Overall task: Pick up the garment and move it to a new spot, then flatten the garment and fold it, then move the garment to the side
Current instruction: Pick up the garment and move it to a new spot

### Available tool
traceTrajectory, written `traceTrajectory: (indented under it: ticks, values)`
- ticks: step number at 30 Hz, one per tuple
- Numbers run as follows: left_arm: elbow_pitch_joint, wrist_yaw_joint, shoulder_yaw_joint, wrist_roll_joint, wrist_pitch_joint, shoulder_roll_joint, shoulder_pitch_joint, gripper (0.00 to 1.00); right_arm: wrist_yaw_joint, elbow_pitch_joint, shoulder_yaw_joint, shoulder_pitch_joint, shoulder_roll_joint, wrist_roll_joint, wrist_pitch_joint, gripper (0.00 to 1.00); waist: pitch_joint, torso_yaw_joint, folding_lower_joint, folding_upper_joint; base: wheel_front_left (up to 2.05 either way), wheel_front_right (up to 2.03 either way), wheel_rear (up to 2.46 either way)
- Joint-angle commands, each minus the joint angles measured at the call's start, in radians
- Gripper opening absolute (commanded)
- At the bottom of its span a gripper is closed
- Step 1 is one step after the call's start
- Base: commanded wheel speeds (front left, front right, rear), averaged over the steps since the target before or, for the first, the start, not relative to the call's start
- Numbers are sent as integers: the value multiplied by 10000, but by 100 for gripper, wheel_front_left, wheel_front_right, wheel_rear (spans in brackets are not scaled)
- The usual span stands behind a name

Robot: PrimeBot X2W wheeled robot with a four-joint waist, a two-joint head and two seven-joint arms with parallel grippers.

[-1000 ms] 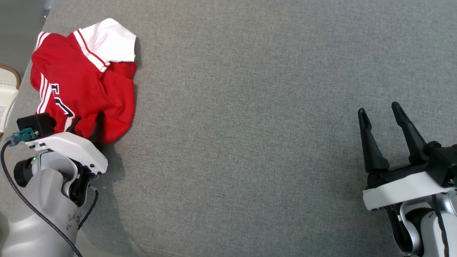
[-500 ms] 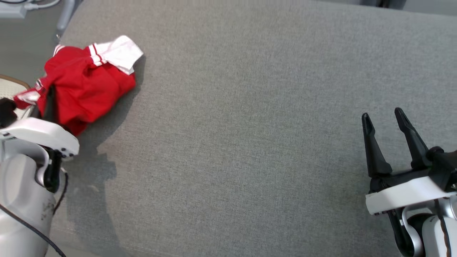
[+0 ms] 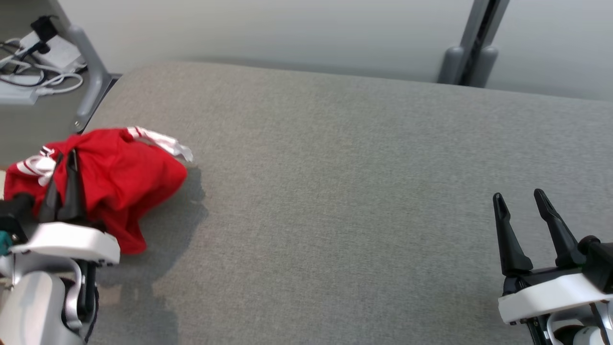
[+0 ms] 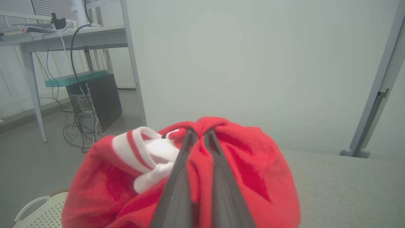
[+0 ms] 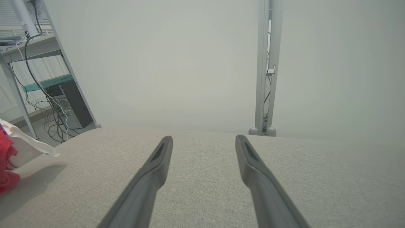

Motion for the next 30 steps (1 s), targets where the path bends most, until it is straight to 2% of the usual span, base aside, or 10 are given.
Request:
traceTrajectory:
  ticks: [1,7,14,22,23,30]
  values:
    - [-275,110,17,101,51,40,206,0,-4,-40,-38,117,-40,44,-86,100,-323,-303,0,0,0,0,0]
    - [-2539,733,-333,429,778,80,1646,0,-4,-343,-93,369,-40,-182,55,100,-601,-869,0,0,0,0,0]
    - [-4051,871,-1082,787,1453,-84,1996,0,-4,-797,64,254,-40,-349,322,100,-378,-1995,0,0,0,0,0]
    - [-3775,209,-2048,804,1547,-508,1084,0,-4,-895,157,30,-38,-65,225,100,421,-3869,0,0,0,0,0]
    - [-3596,67,-2239,875,1507,-624,789,0,-4,-840,146,13,-37,65,123,100,659,-4324,0,0,0,0,0]
    - [-2376,-386,-2902,943,1661,-899,158,0,-4,-549,188,-39,-33,483,-329,100,1451,-5359,0,0,0,0,0]
